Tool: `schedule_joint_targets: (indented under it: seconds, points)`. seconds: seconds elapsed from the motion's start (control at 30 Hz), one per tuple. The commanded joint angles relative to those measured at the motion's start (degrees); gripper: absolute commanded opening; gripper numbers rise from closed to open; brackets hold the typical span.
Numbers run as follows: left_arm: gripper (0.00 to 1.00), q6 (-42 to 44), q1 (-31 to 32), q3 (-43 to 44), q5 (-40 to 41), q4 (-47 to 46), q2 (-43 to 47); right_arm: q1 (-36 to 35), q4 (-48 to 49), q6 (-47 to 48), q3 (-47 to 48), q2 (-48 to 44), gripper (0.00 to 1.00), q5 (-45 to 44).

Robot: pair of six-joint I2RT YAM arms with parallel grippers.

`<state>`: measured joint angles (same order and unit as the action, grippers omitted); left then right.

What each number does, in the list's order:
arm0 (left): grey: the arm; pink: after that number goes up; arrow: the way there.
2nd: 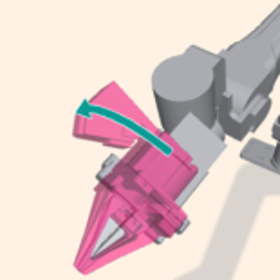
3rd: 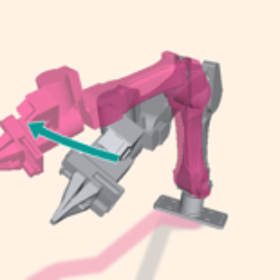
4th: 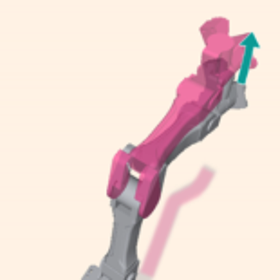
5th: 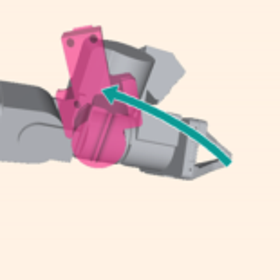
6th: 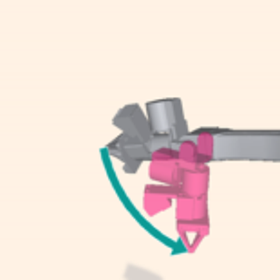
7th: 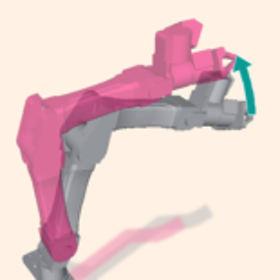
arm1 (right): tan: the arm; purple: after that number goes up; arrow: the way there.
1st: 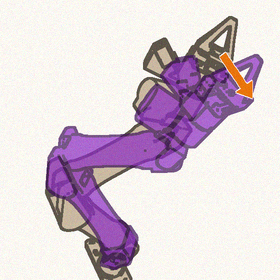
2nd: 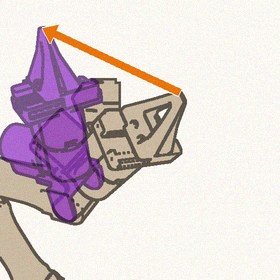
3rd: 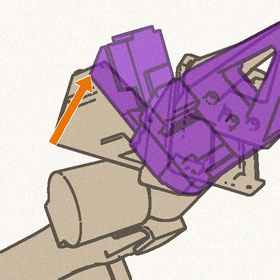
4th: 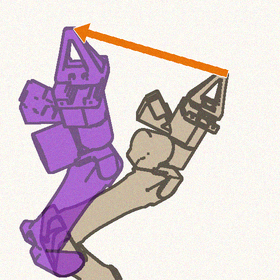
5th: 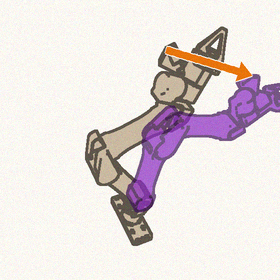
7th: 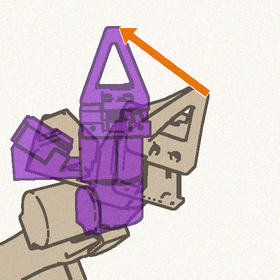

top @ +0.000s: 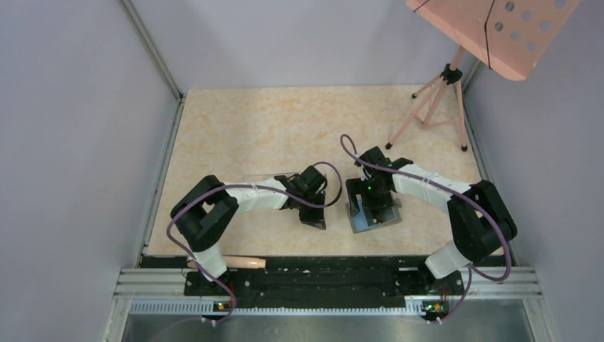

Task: Put the credit cards into the card holder
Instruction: Insert the credit card into the card holder.

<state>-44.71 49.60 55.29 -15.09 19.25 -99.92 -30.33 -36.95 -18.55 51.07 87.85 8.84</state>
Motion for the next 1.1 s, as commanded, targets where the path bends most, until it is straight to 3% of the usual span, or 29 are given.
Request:
schedule_joint_targets:
  seconds: [0.0, 0.5, 1.07]
  points:
    - [0.0, 1.5, 0.2, 1.6, 1.3, -0.2, -2.0, -0.2, -2.2, 1.6, 1.4, -2.3, 0.84, -4.2]
    - [0.0, 1.9, 0.2, 3.6, -0.1, -0.4, -3.4, -0.2, -2.8, 2.1, 1.2, -3.8, 0.87, -6.5]
    - [0.0, 0.0, -0.2, 1.0, -0.4, -3.4, 0.3, 0.0, 19.5, -7.5, -8.3, 1.6, 0.61, 20.4]
